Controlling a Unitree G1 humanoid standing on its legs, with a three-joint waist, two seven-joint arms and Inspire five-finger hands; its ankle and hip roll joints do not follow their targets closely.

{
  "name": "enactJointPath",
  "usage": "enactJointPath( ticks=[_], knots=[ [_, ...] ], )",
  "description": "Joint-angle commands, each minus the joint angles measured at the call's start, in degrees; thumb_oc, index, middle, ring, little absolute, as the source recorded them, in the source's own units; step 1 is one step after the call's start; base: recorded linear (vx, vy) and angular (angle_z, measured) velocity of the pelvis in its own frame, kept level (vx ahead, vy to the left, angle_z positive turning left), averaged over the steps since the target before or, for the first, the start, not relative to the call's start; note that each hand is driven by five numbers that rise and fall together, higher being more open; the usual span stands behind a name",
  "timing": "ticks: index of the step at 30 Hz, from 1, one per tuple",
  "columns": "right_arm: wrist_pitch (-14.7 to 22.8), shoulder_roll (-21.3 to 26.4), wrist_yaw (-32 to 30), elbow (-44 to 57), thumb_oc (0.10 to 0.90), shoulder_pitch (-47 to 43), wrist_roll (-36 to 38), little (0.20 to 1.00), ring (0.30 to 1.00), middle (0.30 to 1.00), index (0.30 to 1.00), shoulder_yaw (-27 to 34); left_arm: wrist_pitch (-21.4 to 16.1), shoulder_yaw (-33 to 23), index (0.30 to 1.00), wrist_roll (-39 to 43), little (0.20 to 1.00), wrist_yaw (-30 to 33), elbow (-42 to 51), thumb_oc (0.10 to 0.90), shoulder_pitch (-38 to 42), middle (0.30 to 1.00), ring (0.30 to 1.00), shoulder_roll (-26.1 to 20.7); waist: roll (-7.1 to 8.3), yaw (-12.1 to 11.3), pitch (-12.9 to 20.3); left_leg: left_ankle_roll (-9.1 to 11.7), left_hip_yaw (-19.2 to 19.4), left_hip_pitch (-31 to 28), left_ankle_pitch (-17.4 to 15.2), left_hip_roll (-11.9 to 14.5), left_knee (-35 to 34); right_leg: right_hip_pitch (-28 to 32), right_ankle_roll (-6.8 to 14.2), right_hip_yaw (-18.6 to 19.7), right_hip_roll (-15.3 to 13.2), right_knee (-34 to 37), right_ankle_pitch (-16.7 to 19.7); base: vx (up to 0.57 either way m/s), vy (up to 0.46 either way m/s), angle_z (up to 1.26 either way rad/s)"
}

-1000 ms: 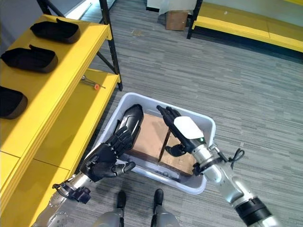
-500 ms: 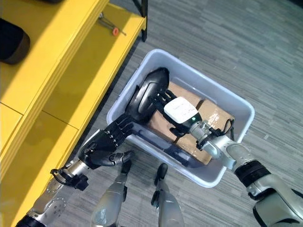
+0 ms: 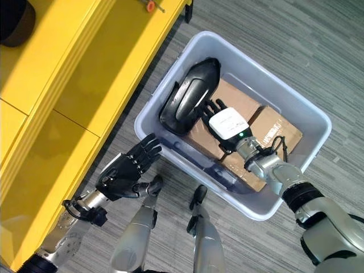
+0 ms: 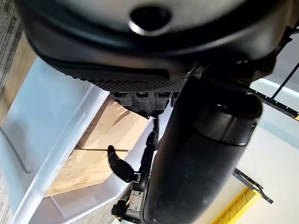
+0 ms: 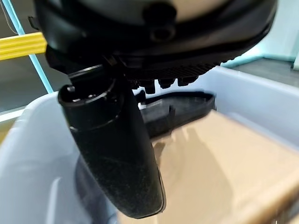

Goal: Move parts from the plastic box to the shelf.

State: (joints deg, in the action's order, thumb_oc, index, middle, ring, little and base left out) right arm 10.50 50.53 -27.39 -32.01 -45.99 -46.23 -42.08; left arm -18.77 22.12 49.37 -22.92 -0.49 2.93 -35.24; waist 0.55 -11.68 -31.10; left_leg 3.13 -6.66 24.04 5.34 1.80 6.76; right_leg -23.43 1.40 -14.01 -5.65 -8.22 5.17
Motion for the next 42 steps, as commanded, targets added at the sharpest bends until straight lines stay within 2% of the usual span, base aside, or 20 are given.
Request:
enactJointPath(
  ticks=[1,4,7,10,18,20,28,33,34,35,37,38,40,42],
  knots=[
    [-7.6,2.7,-13.3,-0.6,0.900,-9.4,-4.0,1.000,1.000,1.000,1.000,0.5,-6.3,0.5,1.000,2.5,1.000,-2.9,6.5,0.900,-0.2,1.000,1.000,1.0,-3.29,-0.6,1.3,-3.3,1.6,1.7,1.8,-3.2,-2.8,0.9,0.2,0.0,2.0,-11.1,-9.9,0.00,0.000,0.00],
    [-10.4,2.8,-19.1,-0.9,0.900,-9.7,-7.5,1.000,1.000,1.000,1.000,3.7,-6.8,0.7,1.000,2.6,1.000,-3.4,6.5,0.900,-1.3,1.000,1.000,1.7,-4.36,-0.6,1.3,-3.3,1.6,2.6,2.0,-3.3,-2.8,-0.1,0.1,-0.4,1.8,-11.9,-10.4,-0.01,0.052,0.06],
    [-10.9,2.9,-21.5,-1.9,0.900,-9.7,-6.2,1.000,1.000,1.000,1.000,5.4,-6.9,0.6,1.000,3.5,1.000,-4.9,6.4,0.900,-1.9,1.000,1.000,2.1,-5.22,-0.8,1.3,-3.3,1.8,3.4,1.9,-3.6,-2.4,-1.2,0.1,-0.6,1.3,-12.9,-10.9,0.01,0.050,0.07],
    [-10.3,3.4,-17.4,-3.3,0.900,-11.1,-7.0,1.000,1.000,1.000,1.000,2.5,-6.0,0.3,1.000,3.5,1.000,-5.0,6.5,0.900,-1.8,1.000,1.000,2.1,-5.38,-1.2,1.3,-3.4,2.1,4.6,1.8,-3.8,-1.9,-2.4,0.1,-1.1,0.8,-13.6,-11.3,0.04,-0.003,0.06],
    [-8.3,3.8,-13.7,-4.1,0.900,-14.1,-5.5,1.000,1.000,1.000,1.000,-1.1,-5.6,0.8,1.000,2.7,1.000,-4.5,6.0,0.900,-1.8,1.000,1.000,1.5,-5.58,-1.7,1.3,-3.5,2.1,6.4,1.8,-3.9,-1.0,-4.1,0.0,-1.5,0.5,-15.8,-12.1,0.00,-0.008,0.00],
    [-8.2,3.7,-10.2,-3.1,0.900,-14.5,-5.3,1.000,1.000,1.000,1.000,-2.5,-5.6,0.6,1.000,3.1,1.000,-4.2,6.3,0.900,-2.0,1.000,1.000,1.5,-5.89,-2.0,1.3,-3.6,2.1,7.5,1.9,-4.0,-0.5,-5.4,-0.1,-1.7,0.3,-17.1,-12.4,0.02,-0.009,0.01],
    [-7.5,2.2,-7.5,-7.9,0.900,-17.8,-1.9,1.000,1.000,1.000,1.000,-6.6,-4.5,1.0,1.000,3.1,1.000,-4.9,5.8,0.900,-1.4,1.000,1.000,1.4,-6.36,-3.1,1.3,-3.5,1.9,10.5,2.2,-4.0,0.2,-8.3,-0.3,-2.7,0.4,-19.8,-13.3,0.01,-0.023,0.05],
    [-8.7,2.1,-1.4,-9.1,0.900,-17.3,0.9,1.000,1.000,1.000,1.000,-7.3,-4.1,0.4,1.000,3.5,1.000,-5.1,5.6,0.900,-1.8,1.000,1.000,1.5,-7.01,-3.3,1.3,-3.4,2.0,12.8,2.2,-4.1,1.3,-10.6,-0.6,-2.8,0.3,-21.6,-13.9,0.02,-0.002,0.01],
    [-8.1,2.0,2.2,-10.5,0.900,-16.8,3.7,1.000,1.000,1.000,1.000,-8.0,-4.4,0.3,1.000,3.1,1.000,-5.1,5.7,0.900,-2.6,1.000,1.000,1.2,-6.80,-3.2,1.3,-3.3,2.3,12.2,0.9,-4.6,1.7,-10.3,-0.1,-2.2,-0.2,-22.7,-15.5,0.08,-0.039,-0.01],
    [-7.6,1.8,3.5,-11.2,0.900,-17.0,4.8,1.000,1.000,1.000,1.000,-8.3,-4.7,0.3,1.000,2.8,1.000,-5.0,5.6,0.900,-2.6,1.000,1.000,1.1,-6.85,-3.2,1.3,-3.3,2.4,12.7,0.9,-4.6,1.9,-10.7,-0.1,-2.2,-0.2,-23.0,-15.5,0.08,-0.039,0.01],
    [-7.4,1.7,4.0,-11.5,0.900,-17.3,4.5,1.000,1.000,1.000,1.000,-8.5,-4.7,0.2,1.000,2.8,1.000,-4.9,5.7,0.900,-2.5,1.000,1.000,1.1,-6.88,-3.3,1.3,-3.3,2.4,13.0,0.9,-4.6,2.0,-11.0,-0.2,-2.2,-0.2,-23.2,-15.6,0.00,0.000,0.00],
    [-8.6,1.7,9.3,-12.6,0.400,-17.9,5.2,0.300,0.300,0.300,0.300,-9.7,-3.8,-0.5,1.000,3.1,1.000,-4.1,6.2,0.900,-2.5,1.000,1.000,0.8,-7.23,-3.5,1.3,-3.2,2.4,14.2,0.9,-4.8,2.6,-12.2,-0.3,-2.4,-0.3,-24.3,-16.0,0.00,0.000,0.00],
    [-8.0,1.0,13.3,-15.1,0.400,-18.1,8.6,0.300,0.300,0.300,0.300,-10.7,-3.4,-0.8,1.000,2.6,1.000,-4.1,6.1,0.900,-2.5,1.000,1.000,1.0,-7.59,-3.9,1.3,-3.2,2.3,15.1,0.9,-4.9,3.1,-13.2,-0.4,-2.4,-0.3,-25.1,-16.3,0.01,-0.018,0.01],
    [-8.8,0.5,11.0,-17.1,0.400,-18.4,10.0,0.300,0.300,0.300,0.300,-11.4,-3.9,-0.8,1.000,2.2,1.000,-4.2,5.9,0.900,-2.4,1.000,1.000,0.8,-7.96,-4.1,1.3,-3.2,2.2,16.2,0.9,-5.0,3.8,-14.3,-0.5,-2.4,-0.3,-26.0,-16.4,0.00,0.000,0.00]
  ],
)
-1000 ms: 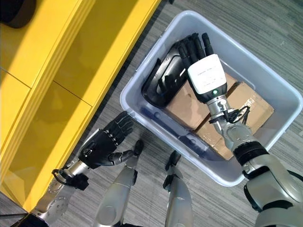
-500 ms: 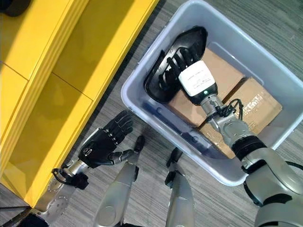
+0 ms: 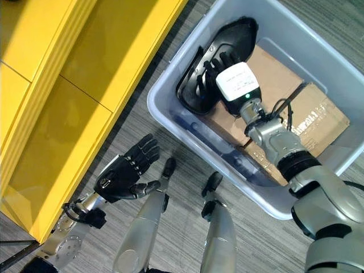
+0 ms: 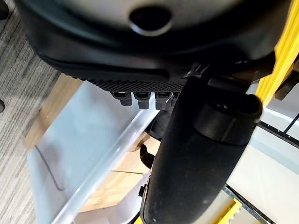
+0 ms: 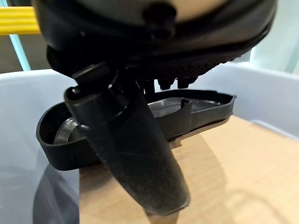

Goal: Move parts from the plastic box to the shelf.

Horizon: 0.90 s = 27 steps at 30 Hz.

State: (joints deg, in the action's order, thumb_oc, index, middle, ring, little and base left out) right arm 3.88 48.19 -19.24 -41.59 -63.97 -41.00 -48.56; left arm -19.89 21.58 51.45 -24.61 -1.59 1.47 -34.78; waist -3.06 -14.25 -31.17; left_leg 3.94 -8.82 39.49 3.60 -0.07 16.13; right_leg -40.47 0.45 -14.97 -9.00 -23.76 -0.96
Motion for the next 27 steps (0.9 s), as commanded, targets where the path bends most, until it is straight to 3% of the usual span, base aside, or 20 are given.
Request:
enactJointPath(
  ticks=[1,7,10,13,19,27],
  knots=[
    [-2.3,2.6,2.8,-8.2,0.400,-0.7,5.3,0.300,0.300,0.300,0.300,-4.6,-2.7,-0.1,1.000,0.2,1.000,-2.7,7.0,0.900,-0.8,1.000,1.000,0.4,-4.49,-1.6,1.4,-4.1,4.3,1.1,2.6,-3.2,-5.2,2.4,0.4,-1.4,3.0,-10.8,-10.3,0.00,0.000,0.00],
    [-2.4,1.0,4.0,-14.6,0.400,-0.4,3.7,0.300,0.300,0.300,0.300,-3.3,-1.9,1.2,1.000,-0.5,1.000,-2.8,7.5,0.900,0.6,1.000,1.000,1.1,-5.66,-1.6,1.4,-4.5,4.5,3.7,1.6,-3.8,-2.7,-0.3,0.3,-1.4,2.5,-12.5,-10.6,-0.01,-0.010,-0.01],
    [-2.2,1.4,3.9,-15.8,0.400,0.3,3.3,0.300,0.300,0.300,0.300,-3.1,0.5,1.0,1.000,6.3,1.000,-4.5,7.7,0.900,0.1,1.000,1.000,1.7,-5.85,-1.4,1.4,-4.6,4.7,3.6,1.8,-3.7,-3.1,-0.3,0.4,-1.2,2.6,-11.9,-10.3,-0.02,-0.010,0.05],
    [-2.2,1.1,3.6,-16.0,0.400,1.2,2.2,0.300,0.300,0.300,0.300,-2.5,0.2,0.6,1.000,6.2,1.000,-4.5,8.0,0.900,0.1,1.000,1.000,2.1,-5.94,-1.3,1.4,-4.7,4.8,3.6,1.6,-3.7,-2.9,-0.3,0.4,-1.1,2.5,-11.9,-10.3,-0.01,-0.010,-0.03],
    [-0.8,0.7,0.6,-17.5,0.400,1.7,0.1,0.300,0.300,0.300,0.300,-1.6,0.4,0.1,1.000,4.8,1.000,-5.7,8.8,0.900,0.4,1.000,1.000,2.4,-6.08,-1.1,1.4,-4.8,4.8,2.2,1.6,-3.7,-3.5,0.8,0.4,-1.0,2.5,-10.8,-9.8,-0.03,-0.021,0.02],
    [1.4,3.2,-8.0,-8.5,0.400,2.3,-2.9,0.300,0.300,0.300,0.300,-1.1,0.1,-1.3,1.000,5.7,1.000,-8.3,9.2,0.900,-0.4,1.000,1.000,1.5,-5.49,0.5,1.4,-4.9,5.3,-2.1,3.0,-2.5,-6.3,4.7,0.1,-0.1,3.8,-5.2,-6.6,-0.07,0.000,-0.05]
  ],
)
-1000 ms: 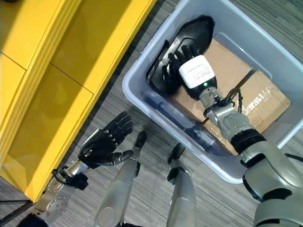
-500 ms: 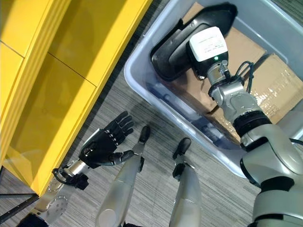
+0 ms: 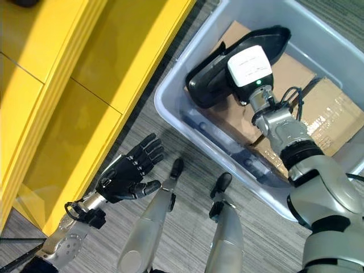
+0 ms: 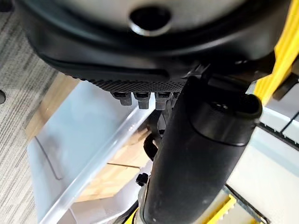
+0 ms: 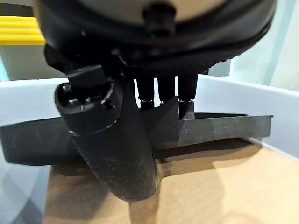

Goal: Move parts from the plastic box to the shelf.

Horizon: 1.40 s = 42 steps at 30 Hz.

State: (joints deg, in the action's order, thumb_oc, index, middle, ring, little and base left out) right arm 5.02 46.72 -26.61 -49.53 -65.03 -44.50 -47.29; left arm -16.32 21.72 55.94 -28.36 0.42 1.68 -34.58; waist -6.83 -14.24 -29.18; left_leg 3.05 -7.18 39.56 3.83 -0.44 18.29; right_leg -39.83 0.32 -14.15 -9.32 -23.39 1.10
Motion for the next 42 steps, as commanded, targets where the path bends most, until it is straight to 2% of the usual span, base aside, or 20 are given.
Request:
enactJointPath(
  ticks=[1,7,8,12,16,18,19,20,22,23,24,26,28,29,30,31,32,37,39,42],
  knots=[
    [0.7,5.0,-1.0,0.9,0.400,3.9,0.4,0.300,0.300,0.300,0.300,-1.9,-3.6,-1.6,1.000,1.4,1.000,-4.8,7.2,0.900,-0.9,1.000,1.000,1.2,-1.47,0.8,-0.6,-4.0,3.8,-3.2,2.7,-2.0,-8.8,5.0,0.2,-0.6,4.3,-4.8,-8.4,-0.06,-0.015,-0.11],
    [3.0,6.7,-2.3,8.8,0.400,7.2,-0.3,0.300,0.300,0.300,0.300,0.7,-3.3,-2.9,1.000,1.3,1.000,-5.6,8.1,0.900,-2.5,1.000,1.000,0.7,0.27,2.3,-0.6,-3.8,4.8,-10.0,2.3,-1.4,-11.4,11.5,0.8,0.6,4.8,-0.1,-7.2,-0.05,-0.013,-0.10],
    [3.4,7.3,-2.5,11.6,0.400,8.9,0.3,0.300,0.300,0.300,0.300,2.1,-2.6,-3.4,1.000,1.5,1.000,-5.7,8.0,0.900,-2.8,1.000,1.000,0.7,1.09,2.9,-0.6,-3.7,5.2,-13.4,2.0,-1.1,-12.6,15.1,1.2,1.1,4.8,2.2,-6.6,-0.04,-0.002,-0.13],
    [4.7,8.4,-2.2,16.2,0.400,11.5,0.1,0.300,0.300,0.300,0.300,5.1,-1.9,-4.4,1.000,1.7,1.000,-5.7,7.5,0.900,-3.4,1.000,1.000,0.7,2.13,4.0,-0.6,-3.4,6.0,-19.8,1.7,-0.4,-15.0,21.4,2.0,2.3,4.9,6.6,-5.2,-0.03,0.014,-0.17],
    [4.7,9.4,-0.7,22.4,0.400,16.5,1.2,0.300,0.300,0.300,0.300,8.4,-1.6,-5.4,1.000,2.4,1.000,-4.6,6.5,0.900,-5.1,1.000,1.000,1.4,3.66,4.8,2.9,-3.2,6.5,-23.9,1.6,0.3,-17.8,26.2,2.9,3.0,4.8,11.0,-4.0,0.06,0.027,-0.11],
    [5.3,9.7,1.8,27.4,0.400,21.4,2.6,0.300,0.300,0.300,0.300,12.6,-2.7,-5.8,1.000,-0.3,1.000,-3.5,5.9,0.900,-6.4,1.000,1.000,2.2,4.96,5.6,5.7,-2.9,6.7,-27.3,2.1,0.8,-20.6,30.1,3.5,3.1,4.6,14.4,-3.1,0.08,0.030,-0.26],
    [5.3,9.7,1.8,27.6,0.400,21.6,2.6,0.300,0.300,0.300,0.300,12.8,-2.7,-5.7,1.000,-0.3,1.000,-3.4,5.9,0.900,-6.4,1.000,1.000,2.2,4.96,5.5,5.7,-2.9,6.7,-27.4,2.1,0.8,-20.7,30.3,3.5,3.1,4.6,14.5,-3.0,0.07,0.043,-0.17],
    [6.1,9.4,3.7,31.6,0.400,25.7,5.1,0.300,0.300,0.300,0.300,16.0,-3.8,-5.8,1.000,-1.9,1.000,-2.3,5.8,0.900,-7.4,1.000,1.000,2.7,5.80,6.3,7.8,-2.7,6.9,-29.1,2.4,1.0,-22.0,32.2,4.0,3.5,4.4,16.6,-2.0,0.08,0.051,-0.10],
    [6.7,9.3,5.8,35.7,0.400,30.5,6.2,0.300,0.300,0.300,0.300,19.3,0.0,-6.6,1.000,1.6,1.000,-1.2,5.7,0.900,-8.7,1.000,1.000,3.8,6.56,7.0,9.7,-2.5,7.2,-30.5,2.4,1.3,-22.6,33.6,4.7,3.9,3.9,18.7,-0.6,0.10,0.069,-0.01],
    [6.2,8.6,7.3,38.2,0.400,33.2,9.5,0.300,0.300,0.300,0.300,20.9,1.2,-7.8,1.000,-0.3,1.000,1.6,5.3,0.900,-8.7,1.000,1.000,4.7,7.05,7.7,11.2,-2.6,7.6,-31.7,2.3,1.5,-22.8,34.6,5.0,4.2,3.5,19.3,0.0,0.16,0.062,-0.11],
    [5.3,6.9,12.2,41.6,0.400,34.6,14.4,0.300,0.300,0.300,0.300,23.7,0.0,-7.9,1.000,-4.2,1.000,3.5,4.3,0.900,-8.1,1.000,1.000,5.2,8.08,8.5,13.5,-2.5,8.6,-33.5,1.8,1.8,-22.9,36.4,5.2,4.4,3.4,20.5,0.5,0.16,0.052,-0.19],
    [5.7,6.6,14.9,43.3,0.400,36.1,15.0,0.300,0.300,0.300,0.300,25.6,-1.1,-8.7,1.000,-7.1,1.000,5.4,4.3,0.900,-8.2,1.000,1.000,5.4,8.47,9.0,14.7,-2.4,9.1,-34.4,1.5,2.1,-23.0,37.2,5.2,4.6,3.5,20.7,0.4,0.11,0.032,-0.11],
    [4.6,6.3,21.4,47.8,0.400,38.9,18.2,0.300,0.300,0.300,0.300,28.0,-3.6,-10.3,1.000,-14.6,1.000,13.9,5.4,0.900,-7.8,1.000,1.000,5.0,8.88,9.8,16.6,-2.3,9.7,-36.0,1.1,2.6,-22.9,38.5,5.1,4.6,3.4,20.7,0.3,0.09,0.045,-0.11],
    [4.6,6.3,21.5,47.9,0.400,39.1,18.2,0.300,0.300,0.300,0.300,28.2,-3.6,-10.3,1.000,-14.7,1.000,14.0,5.5,0.900,-7.8,1.000,1.000,5.0,8.89,9.7,16.5,-2.3,9.7,-36.0,1.1,2.6,-22.9,38.6,5.1,4.6,3.4,20.7,0.2,0.09,0.028,-0.21],
    [3.7,5.9,23.6,50.0,0.400,40.4,18.1,0.300,0.300,0.300,0.300,28.9,-4.5,-11.0,1.000,-19.7,1.000,17.3,5.7,0.900,-7.6,1.000,1.000,5.0,9.11,10.0,17.2,-2.4,10.0,-36.8,0.9,2.7,-22.9,39.3,5.1,4.6,3.4,20.8,0.2,0.10,0.023,-0.17],
    [1.7,6.4,29.0,52.6,0.400,41.7,22.5,0.300,0.300,0.300,0.300,29.4,-7.6,-12.6,1.000,-32.1,1.000,23.6,6.0,0.900,-6.6,1.000,1.000,4.3,9.63,10.5,18.5,-2.1,10.5,-37.9,0.7,3.0,-22.9,40.4,5.2,4.8,3.2,21.6,0.5,0.12,0.026,-0.08],
    [1.4,6.6,30.9,53.5,0.400,42.1,24.2,0.300,0.300,0.300,0.300,29.9,-8.7,-13.2,1.000,-37.2,1.000,26.5,6.1,0.900,-5.8,1.000,1.000,3.5,9.91,10.8,19.0,-2.0,10.7,-38.5,0.6,3.2,-22.9,40.9,5.3,5.0,3.1,22.1,0.8,0.11,0.019,-0.05],
    [-0.1,6.3,39.8,55.2,0.400,40.8,29.7,0.300,0.300,0.300,0.300,28.9,-12.6,-14.8,1.000,-57.3,1.000,37.8,6.2,0.900,-0.2,1.000,1.000,0.3,10.90,11.9,21.1,-1.4,11.3,-41.1,-0.3,4.2,-23.3,43.0,5.7,5.9,2.9,24.1,1.6,0.06,-0.004,-0.13],
    [-0.3,6.3,41.0,55.6,0.400,40.3,29.9,0.300,0.300,0.300,0.300,28.3,-13.0,-14.4,1.000,-59.8,1.000,39.2,5.8,0.900,1.0,1.000,1.000,-0.2,10.97,12.3,21.4,-1.3,11.5,-41.5,-0.4,4.3,-23.3,43.2,5.7,6.1,2.9,24.3,1.6,0.04,0.003,-0.04],
    [-1.8,6.7,45.7,57.7,0.400,38.7,32.8,0.300,0.300,0.300,0.300,25.8,-15.7,-13.0,1.000,-68.4,1.000,44.6,5.3,0.900,4.4,1.000,1.000,-2.2,11.11,13.3,22.4,-0.9,12.1,-42.6,-0.9,4.8,-23.3,43.9,6.0,6.9,2.9,25.0,1.9,0.04,0.005,-0.05]
  ],
)
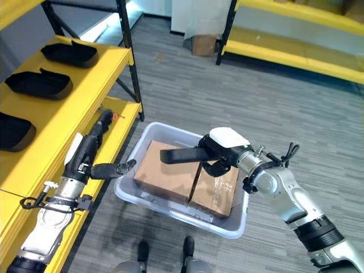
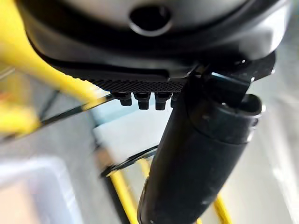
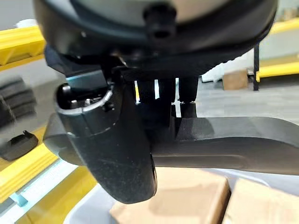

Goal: Move parts from the plastic box to the shelf.

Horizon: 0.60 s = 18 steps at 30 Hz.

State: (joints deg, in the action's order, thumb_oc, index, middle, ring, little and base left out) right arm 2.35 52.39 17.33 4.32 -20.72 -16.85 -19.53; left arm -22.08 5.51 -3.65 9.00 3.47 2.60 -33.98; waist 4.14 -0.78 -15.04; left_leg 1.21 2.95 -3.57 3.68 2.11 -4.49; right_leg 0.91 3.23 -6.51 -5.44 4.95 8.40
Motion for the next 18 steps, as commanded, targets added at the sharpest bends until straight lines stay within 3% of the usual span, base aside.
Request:
enactJointPath(
  ticks=[1,8,14,18],
  knots=[
    [0.4,1.0,3.3,4.3,0.400,-6.4,4.6,0.300,0.300,0.300,0.300,-2.8,-10.6,3.9,1.000,-10.8,1.000,8.4,2.0,0.900,4.8,1.000,1.000,-3.9,0.20,0.2,8.7,1.0,2.3,0.3,-1.0,2.3,-0.5,3.3,3.2,-0.6,-1.0,-3.1,-5.4,0.04,-0.010,-0.09],
    [-1.9,1.7,3.6,5.5,0.400,-15.5,-0.2,0.300,0.300,0.300,0.300,-7.8,-13.5,9.3,1.000,-12.1,1.000,9.2,0.9,0.900,9.2,1.000,1.000,-6.2,0.22,1.3,9.9,1.1,3.1,-1.6,-1.9,2.8,-0.5,4.5,3.2,0.6,-0.8,-2.4,-5.3,0.04,-0.015,-0.12],
    [-3.0,1.3,0.3,5.6,0.400,-17.9,-6.9,0.300,0.300,0.300,0.300,-7.3,-13.8,11.4,1.000,-12.5,1.000,6.4,0.5,0.900,8.8,1.000,1.000,-5.3,-0.31,1.8,10.3,1.1,3.2,-2.3,-2.1,3.0,-0.5,4.6,3.1,1.4,-0.6,-2.7,-5.7,0.02,0.002,-0.08],
    [-4.3,2.3,-0.4,3.5,0.400,-18.5,-11.6,0.300,0.300,0.300,0.300,-7.1,-11.9,11.0,1.000,-13.3,1.000,9.0,-0.2,0.900,7.7,1.000,1.000,-6.8,-0.60,1.8,10.4,1.2,3.4,-2.6,-2.2,3.1,-0.5,4.8,3.1,1.5,-0.7,-2.8,-5.9,0.01,0.009,-0.04]
  ],
)
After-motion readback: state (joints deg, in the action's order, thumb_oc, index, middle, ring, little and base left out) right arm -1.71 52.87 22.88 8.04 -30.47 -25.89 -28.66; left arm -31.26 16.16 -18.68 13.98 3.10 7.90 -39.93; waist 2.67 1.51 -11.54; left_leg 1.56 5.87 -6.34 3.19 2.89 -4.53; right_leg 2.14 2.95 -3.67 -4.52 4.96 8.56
